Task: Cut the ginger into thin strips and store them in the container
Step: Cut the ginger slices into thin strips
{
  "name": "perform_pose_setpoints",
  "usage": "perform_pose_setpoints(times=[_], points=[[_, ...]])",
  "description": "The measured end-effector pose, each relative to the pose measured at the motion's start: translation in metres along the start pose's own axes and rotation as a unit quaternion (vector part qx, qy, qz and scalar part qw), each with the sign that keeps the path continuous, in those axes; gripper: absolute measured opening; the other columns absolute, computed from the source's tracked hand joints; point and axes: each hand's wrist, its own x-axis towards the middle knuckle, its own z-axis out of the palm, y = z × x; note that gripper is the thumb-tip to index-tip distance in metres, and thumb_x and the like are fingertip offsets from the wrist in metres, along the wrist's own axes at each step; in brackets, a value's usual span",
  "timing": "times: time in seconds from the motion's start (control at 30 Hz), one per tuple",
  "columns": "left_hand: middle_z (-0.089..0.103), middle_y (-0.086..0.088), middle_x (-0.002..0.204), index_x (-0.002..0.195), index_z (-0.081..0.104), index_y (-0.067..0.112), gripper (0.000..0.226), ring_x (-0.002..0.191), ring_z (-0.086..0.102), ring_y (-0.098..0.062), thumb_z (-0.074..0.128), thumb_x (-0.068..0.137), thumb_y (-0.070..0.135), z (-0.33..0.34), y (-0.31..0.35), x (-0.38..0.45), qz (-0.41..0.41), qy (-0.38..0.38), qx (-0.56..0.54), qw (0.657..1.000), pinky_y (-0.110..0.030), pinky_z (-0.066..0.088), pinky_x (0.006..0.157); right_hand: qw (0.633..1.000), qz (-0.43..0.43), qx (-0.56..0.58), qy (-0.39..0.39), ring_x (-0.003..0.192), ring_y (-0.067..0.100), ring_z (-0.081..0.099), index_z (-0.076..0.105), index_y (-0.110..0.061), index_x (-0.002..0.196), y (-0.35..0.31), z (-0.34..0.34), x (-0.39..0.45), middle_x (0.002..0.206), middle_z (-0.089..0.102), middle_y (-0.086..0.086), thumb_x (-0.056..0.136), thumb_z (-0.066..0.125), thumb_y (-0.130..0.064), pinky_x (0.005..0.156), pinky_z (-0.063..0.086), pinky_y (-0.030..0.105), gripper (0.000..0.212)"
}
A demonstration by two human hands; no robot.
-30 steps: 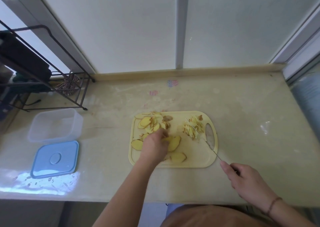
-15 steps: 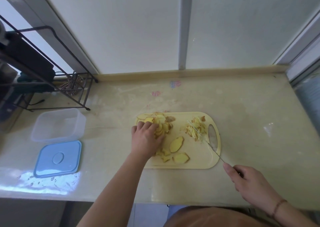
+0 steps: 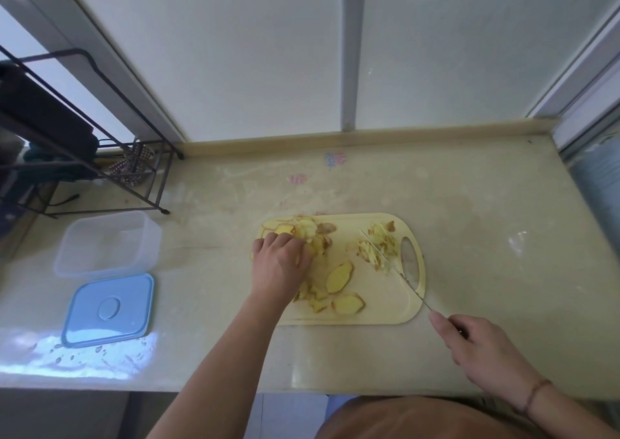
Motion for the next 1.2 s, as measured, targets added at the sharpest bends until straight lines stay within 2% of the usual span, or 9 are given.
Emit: perform_pose_setpoints(times=[0.1,0.2,0.4,0.53,0.7,0.83,0.97,1.1,1.2], points=[[0.068,0.004,0.072,0.078,0.074,0.012,0.019,0.070,0.059,-0.021,0.059,0.085,0.021,-0.012,0.020,-0.008,-0.074,0.006,-0.131,0.989,-0.036,0.046,0.072,1.000,0.004,0.002,-0.007,0.041,0.012,0.039,0.042,-0.016,0.057,0.000,0.000,0.001,0.049,0.046,-0.001,0.073,0.038,-0.077,0.054,0.042,0.036,0.064],[0.070,0.004,0.079,0.085,0.075,0.009,0.015,0.076,0.062,-0.016,0.062,0.090,0.013,-0.018,0.047,-0.022,-0.118,-0.095,-0.222,0.963,-0.031,0.051,0.073,1.000,0.006,0.004,-0.008,0.042,0.013,0.040,0.042,-0.015,0.057,0.000,0.001,0.003,0.050,0.045,0.000,0.072,0.037,-0.079,0.054,0.041,0.035,0.065],[0.070,-0.002,0.074,0.092,0.077,0.008,0.018,0.069,0.062,-0.021,0.060,0.091,0.016,-0.001,0.057,-0.048,-0.108,-0.159,-0.201,0.960,-0.032,0.049,0.068,1.000,0.004,0.000,-0.006,0.040,0.011,0.039,0.044,-0.015,0.058,0.002,0.001,0.005,0.050,0.045,0.000,0.075,0.035,-0.087,0.053,0.040,0.034,0.075],[0.072,0.003,0.086,0.111,0.075,0.016,0.039,0.087,0.063,-0.023,0.048,0.087,0.031,0.000,0.048,-0.051,-0.059,-0.165,-0.123,0.977,-0.038,0.044,0.087,1.000,0.008,0.003,-0.011,0.040,0.011,0.039,0.042,-0.015,0.058,0.001,0.000,0.005,0.049,0.044,-0.001,0.076,0.038,-0.085,0.052,0.037,0.033,0.072],[0.073,0.004,0.100,0.113,0.074,0.019,0.036,0.096,0.063,-0.025,0.053,0.086,0.033,-0.002,0.047,-0.051,-0.008,-0.181,-0.081,0.980,-0.038,0.042,0.089,1.000,0.011,-0.009,-0.012,0.041,0.010,0.040,0.044,-0.015,0.057,-0.001,-0.001,0.004,0.050,0.048,0.000,0.081,0.042,-0.070,0.054,0.040,0.035,0.060],[0.070,0.005,0.104,0.115,0.071,0.019,0.025,0.098,0.061,-0.019,0.062,0.092,0.025,-0.008,0.051,-0.046,-0.013,-0.205,-0.107,0.973,-0.031,0.043,0.090,1.000,0.006,-0.016,-0.014,0.042,0.010,0.039,0.044,-0.014,0.057,-0.002,-0.002,0.003,0.049,0.046,-0.001,0.081,0.042,-0.069,0.054,0.038,0.035,0.060],[0.064,0.010,0.095,0.118,0.071,0.017,0.025,0.085,0.057,-0.007,0.066,0.094,0.023,-0.015,0.048,-0.042,-0.068,-0.257,-0.176,0.948,-0.008,0.040,0.067,1.000,0.006,-0.013,-0.015,0.041,0.010,0.039,0.043,-0.014,0.058,-0.001,-0.002,0.000,0.050,0.046,0.000,0.077,0.039,-0.073,0.054,0.038,0.034,0.062],[0.069,0.000,0.099,0.121,0.070,0.016,0.028,0.091,0.064,-0.018,0.063,0.095,0.022,-0.013,0.051,-0.044,-0.060,-0.296,-0.139,0.943,-0.028,0.052,0.079,1.000,0.007,-0.011,-0.017,0.042,0.010,0.038,0.043,-0.015,0.058,-0.002,-0.002,-0.002,0.049,0.044,-0.002,0.075,0.038,-0.074,0.054,0.038,0.034,0.063],[0.072,-0.001,0.100,0.123,0.069,0.019,0.030,0.093,0.066,-0.023,0.060,0.095,0.025,-0.010,0.052,-0.043,-0.050,-0.277,-0.108,0.953,-0.033,0.052,0.086,1.000,0.007,-0.011,-0.018,0.042,0.010,0.038,0.042,-0.015,0.058,-0.001,-0.002,-0.004,0.050,0.045,-0.001,0.075,0.038,-0.074,0.054,0.038,0.033,0.062]])
